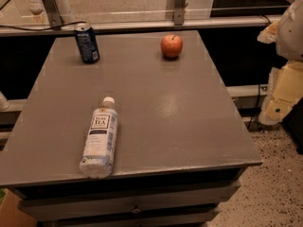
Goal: Move blue plastic bottle near apple
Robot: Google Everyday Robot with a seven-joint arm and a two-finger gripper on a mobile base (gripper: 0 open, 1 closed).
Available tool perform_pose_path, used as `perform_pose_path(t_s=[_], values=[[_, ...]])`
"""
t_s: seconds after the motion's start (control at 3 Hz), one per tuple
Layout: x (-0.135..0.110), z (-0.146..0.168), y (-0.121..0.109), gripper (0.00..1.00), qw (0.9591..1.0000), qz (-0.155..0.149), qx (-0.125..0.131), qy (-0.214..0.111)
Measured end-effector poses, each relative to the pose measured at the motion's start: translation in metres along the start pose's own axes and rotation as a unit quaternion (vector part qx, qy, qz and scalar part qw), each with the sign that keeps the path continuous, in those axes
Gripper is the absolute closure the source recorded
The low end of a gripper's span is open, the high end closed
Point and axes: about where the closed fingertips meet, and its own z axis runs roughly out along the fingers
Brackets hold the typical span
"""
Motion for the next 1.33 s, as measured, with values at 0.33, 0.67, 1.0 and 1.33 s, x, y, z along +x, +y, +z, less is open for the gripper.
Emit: perform_pose_path(t_s=[0.33,0.67,1.0,1.33], values=[[0.000,0.000,0.000,0.00,1.0000,0.000,0.000,0.000],[-0.025,0.011,0.001,0.00,0.9989,-0.041,-0.011,-0.021],[-0.055,0.024,0.007,0.00,0.9943,-0.091,-0.028,-0.048],[-0.085,0.038,0.018,0.00,0.9842,-0.146,-0.049,-0.088]])
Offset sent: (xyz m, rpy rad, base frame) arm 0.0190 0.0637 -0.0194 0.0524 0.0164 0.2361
